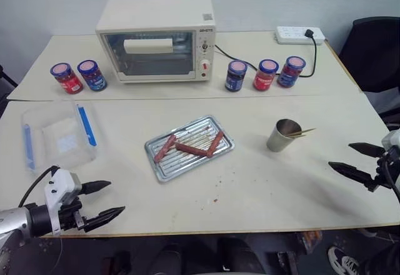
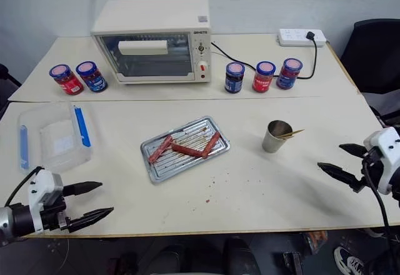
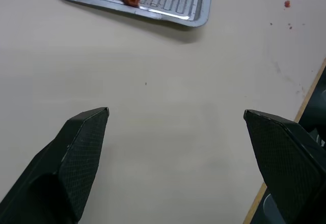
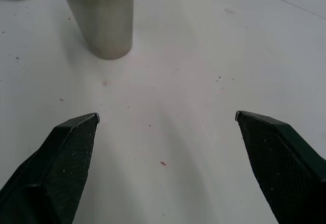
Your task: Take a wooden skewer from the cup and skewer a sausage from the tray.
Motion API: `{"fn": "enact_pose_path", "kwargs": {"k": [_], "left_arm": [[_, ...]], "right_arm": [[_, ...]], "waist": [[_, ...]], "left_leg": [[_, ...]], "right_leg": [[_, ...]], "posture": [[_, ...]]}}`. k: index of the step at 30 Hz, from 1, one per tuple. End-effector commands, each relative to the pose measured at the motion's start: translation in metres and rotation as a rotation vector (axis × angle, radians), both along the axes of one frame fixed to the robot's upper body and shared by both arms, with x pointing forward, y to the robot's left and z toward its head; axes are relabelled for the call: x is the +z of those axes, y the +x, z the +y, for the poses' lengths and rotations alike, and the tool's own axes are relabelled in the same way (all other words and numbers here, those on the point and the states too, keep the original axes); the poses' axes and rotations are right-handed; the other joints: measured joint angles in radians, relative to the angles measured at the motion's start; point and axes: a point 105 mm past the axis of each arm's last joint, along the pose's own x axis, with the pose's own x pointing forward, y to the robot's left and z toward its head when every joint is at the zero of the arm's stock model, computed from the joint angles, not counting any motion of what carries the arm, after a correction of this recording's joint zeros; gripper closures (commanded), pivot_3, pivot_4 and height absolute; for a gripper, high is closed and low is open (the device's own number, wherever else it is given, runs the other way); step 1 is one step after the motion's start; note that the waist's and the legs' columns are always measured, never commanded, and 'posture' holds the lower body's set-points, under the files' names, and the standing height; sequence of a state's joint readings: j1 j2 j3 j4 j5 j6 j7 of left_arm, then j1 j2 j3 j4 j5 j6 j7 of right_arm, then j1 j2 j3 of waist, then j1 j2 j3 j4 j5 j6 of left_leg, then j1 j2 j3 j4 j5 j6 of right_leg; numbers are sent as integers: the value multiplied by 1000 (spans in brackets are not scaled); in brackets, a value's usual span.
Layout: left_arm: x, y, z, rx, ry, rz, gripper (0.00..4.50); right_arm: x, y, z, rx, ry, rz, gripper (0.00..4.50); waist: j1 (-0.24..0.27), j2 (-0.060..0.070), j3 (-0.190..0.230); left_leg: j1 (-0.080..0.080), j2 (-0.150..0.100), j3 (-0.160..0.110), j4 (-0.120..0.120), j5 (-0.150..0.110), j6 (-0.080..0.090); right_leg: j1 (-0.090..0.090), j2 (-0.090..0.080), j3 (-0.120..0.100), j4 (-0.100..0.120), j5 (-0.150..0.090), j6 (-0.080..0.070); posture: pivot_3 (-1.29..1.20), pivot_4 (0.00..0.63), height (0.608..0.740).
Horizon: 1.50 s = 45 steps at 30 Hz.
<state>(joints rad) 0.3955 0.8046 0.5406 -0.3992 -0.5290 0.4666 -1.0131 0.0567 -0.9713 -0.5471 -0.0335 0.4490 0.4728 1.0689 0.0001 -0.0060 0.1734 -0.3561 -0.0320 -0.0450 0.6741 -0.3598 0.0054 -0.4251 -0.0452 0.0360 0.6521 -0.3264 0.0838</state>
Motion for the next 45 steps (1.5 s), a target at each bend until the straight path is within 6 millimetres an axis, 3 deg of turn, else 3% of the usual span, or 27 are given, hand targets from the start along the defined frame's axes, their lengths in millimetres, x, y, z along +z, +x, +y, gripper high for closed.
{"fn": "enact_pose_path", "kwargs": {"k": [1,14,19,23,28,36,45], "left_arm": [[14,5,0,13,2,-67,40],[9,13,-2,37,-13,-34,40],[17,21,-9,9,-17,-62,40],[28,23,-24,-68,-54,-70,40],[58,27,-58,-246,-148,-83,40],[106,36,-101,-501,-241,-119,40],[108,39,-124,-619,-221,-125,40]], "right_arm": [[3,-2,7,40,-19,3,0],[-12,-25,13,1,22,74,0],[-13,-29,28,13,26,57,0],[-11,-33,42,33,50,39,0],[-3,-32,72,67,125,-6,0],[15,-7,94,26,218,-114,0],[22,12,102,-13,277,-159,0]], "waist": [[0,0,0],[0,0,0],[0,0,0],[0,0,0],[3,-1,0],[-3,-1,0],[-1,-1,0]], "left_leg": [[0,0,0,0,0,0],[0,0,0,-1,1,-2],[1,0,0,-2,1,-2],[1,0,0,-2,2,-3],[1,0,0,-2,2,-4],[1,0,-1,-1,3,-5],[-1,0,0,1,3,-5]], "right_leg": [[0,0,0,0,0,0],[0,0,0,0,0,0],[0,0,0,0,0,0],[0,0,0,0,0,0],[1,0,0,0,0,0],[0,1,0,1,0,0],[-1,1,0,2,0,0]], "posture": [[0,150,740],[0,150,740],[0,150,740],[0,150,740],[0,150,740],[0,150,740],[0,150,740]]}}
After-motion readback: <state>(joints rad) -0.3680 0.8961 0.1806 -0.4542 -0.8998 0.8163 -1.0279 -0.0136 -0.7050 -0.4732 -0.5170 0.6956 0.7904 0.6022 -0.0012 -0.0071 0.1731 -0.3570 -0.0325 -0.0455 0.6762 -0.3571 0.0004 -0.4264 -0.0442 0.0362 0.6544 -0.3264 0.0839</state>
